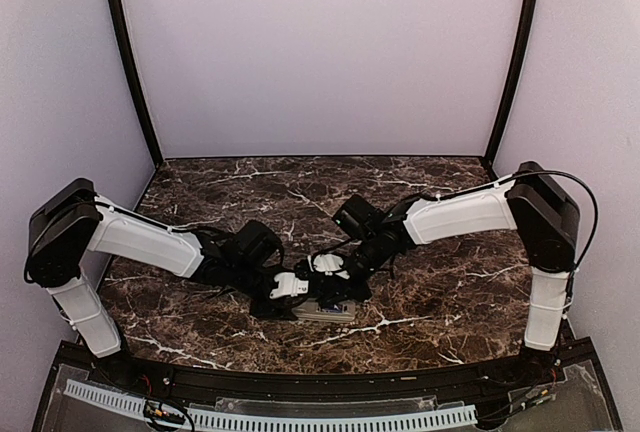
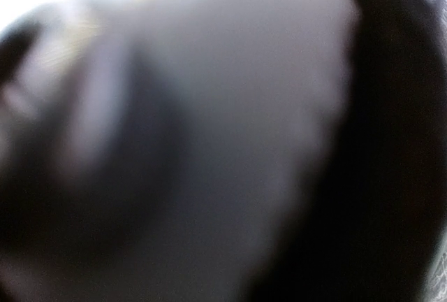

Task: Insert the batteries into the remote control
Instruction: Place the battery in the battery compartment.

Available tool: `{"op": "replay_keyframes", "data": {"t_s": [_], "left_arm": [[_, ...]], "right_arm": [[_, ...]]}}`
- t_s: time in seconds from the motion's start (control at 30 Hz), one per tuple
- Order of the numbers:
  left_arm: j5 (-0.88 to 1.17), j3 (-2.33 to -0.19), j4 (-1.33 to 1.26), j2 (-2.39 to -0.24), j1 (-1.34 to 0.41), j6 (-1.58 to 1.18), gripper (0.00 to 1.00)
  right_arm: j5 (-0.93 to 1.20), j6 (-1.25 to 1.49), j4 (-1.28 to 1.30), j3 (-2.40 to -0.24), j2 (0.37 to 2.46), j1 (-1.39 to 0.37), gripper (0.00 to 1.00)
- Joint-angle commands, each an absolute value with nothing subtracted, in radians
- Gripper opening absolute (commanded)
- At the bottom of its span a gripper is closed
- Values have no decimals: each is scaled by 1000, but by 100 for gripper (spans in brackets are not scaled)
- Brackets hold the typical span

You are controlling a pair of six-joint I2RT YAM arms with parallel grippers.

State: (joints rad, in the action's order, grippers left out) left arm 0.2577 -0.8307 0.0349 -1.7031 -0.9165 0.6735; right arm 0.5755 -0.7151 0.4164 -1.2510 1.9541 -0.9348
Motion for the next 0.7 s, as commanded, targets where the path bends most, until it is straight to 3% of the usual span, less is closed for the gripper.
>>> {"op": "replay_keyframes", "data": {"t_s": [0.0, 0.67], "left_arm": [[122, -873, -10, -1712, -933, 705, 59], [-123, -875, 172, -1747, -962, 909, 66]], "right_arm": [[391, -681, 429, -1229, 2024, -955, 0], [450, -663, 395, -1202, 2001, -948, 0]]}}
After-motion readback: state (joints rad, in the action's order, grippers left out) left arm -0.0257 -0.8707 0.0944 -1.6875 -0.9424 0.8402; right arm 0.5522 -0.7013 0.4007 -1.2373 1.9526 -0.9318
